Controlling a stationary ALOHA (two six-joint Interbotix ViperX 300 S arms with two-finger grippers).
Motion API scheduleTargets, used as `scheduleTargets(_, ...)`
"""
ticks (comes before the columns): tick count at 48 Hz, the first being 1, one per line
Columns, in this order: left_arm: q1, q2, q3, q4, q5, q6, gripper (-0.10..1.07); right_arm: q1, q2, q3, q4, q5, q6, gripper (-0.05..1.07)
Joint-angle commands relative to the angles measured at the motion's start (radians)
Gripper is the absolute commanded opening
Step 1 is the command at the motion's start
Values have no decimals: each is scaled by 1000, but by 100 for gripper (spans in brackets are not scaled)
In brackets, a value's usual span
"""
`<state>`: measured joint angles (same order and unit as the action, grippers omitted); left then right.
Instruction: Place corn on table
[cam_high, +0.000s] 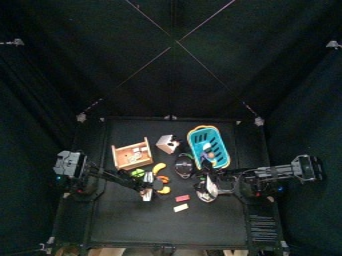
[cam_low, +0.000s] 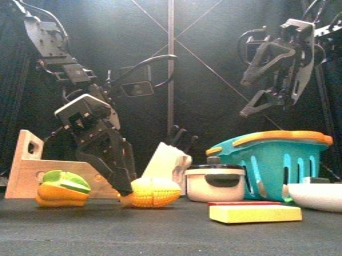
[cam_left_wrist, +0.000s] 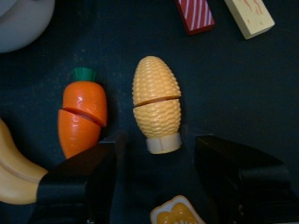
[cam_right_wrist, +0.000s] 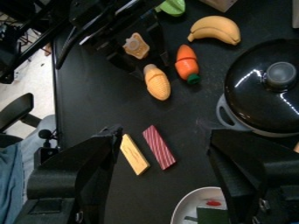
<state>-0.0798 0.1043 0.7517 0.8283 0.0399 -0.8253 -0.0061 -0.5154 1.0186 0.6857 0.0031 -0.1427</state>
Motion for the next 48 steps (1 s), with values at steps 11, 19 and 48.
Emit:
scheduleTargets(11, 31, -81, 9, -34, -8, 0, 97, 0, -15, 3, -12, -11, 0, 97)
scheduleTargets(19, 34, -120, 35, -34, -9, -2, 96, -12, -21, 0, -21, -6, 0, 97)
scheduleTargets(48, 34, -137, 60, -20, -110, 11, 96, -69, -44, -29, 26, -2, 3, 97)
